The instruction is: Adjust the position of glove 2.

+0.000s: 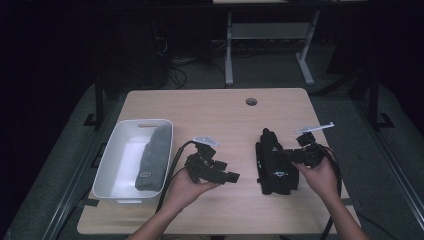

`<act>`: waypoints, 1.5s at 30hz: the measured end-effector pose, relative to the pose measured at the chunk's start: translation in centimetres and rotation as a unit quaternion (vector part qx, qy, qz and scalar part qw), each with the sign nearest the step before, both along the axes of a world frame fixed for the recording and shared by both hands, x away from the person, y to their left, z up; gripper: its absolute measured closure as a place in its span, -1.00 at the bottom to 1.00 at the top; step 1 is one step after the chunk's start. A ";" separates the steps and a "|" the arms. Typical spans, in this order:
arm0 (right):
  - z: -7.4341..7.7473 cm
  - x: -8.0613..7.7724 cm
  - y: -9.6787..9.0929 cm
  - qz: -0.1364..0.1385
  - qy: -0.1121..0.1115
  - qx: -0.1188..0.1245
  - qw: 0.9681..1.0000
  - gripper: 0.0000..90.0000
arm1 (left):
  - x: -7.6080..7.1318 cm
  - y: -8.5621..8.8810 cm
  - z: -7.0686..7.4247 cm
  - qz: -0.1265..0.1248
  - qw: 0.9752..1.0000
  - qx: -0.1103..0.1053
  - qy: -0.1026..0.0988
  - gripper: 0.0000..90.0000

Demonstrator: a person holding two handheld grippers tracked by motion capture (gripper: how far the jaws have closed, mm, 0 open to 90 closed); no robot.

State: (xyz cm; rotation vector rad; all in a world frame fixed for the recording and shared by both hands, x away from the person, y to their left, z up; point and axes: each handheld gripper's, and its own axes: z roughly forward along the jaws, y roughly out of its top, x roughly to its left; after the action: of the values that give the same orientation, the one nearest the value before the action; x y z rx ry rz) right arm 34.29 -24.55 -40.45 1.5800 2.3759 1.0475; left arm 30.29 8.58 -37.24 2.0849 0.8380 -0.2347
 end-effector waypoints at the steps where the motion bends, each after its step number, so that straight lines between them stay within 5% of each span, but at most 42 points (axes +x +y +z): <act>1: -0.1 0.2 0.2 -0.001 0.003 0.000 1.000 0.69 | 0.0 0.1 0.0 0.000 1.000 0.002 0.001 -0.32; 12: -2.0 0.8 0.3 -0.015 0.010 -0.022 1.000 0.30 | 0.0 0.5 -0.6 0.006 1.000 0.001 0.004 -0.32; 26: -3.5 -0.4 -1.1 -0.008 0.028 -0.004 1.000 0.58 | 0.4 -0.3 -1.7 0.006 1.000 0.011 0.009 -0.32; 45: -3.6 -2.0 0.2 0.020 0.035 0.012 0.999 0.56 | 0.9 -1.1 -3.3 0.010 0.999 0.028 0.016 -0.32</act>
State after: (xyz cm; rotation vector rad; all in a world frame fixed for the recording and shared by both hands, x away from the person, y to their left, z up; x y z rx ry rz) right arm 32.26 -24.33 -44.09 1.6110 2.4583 1.0498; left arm 31.20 7.50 -40.52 2.1281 0.8941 -0.2366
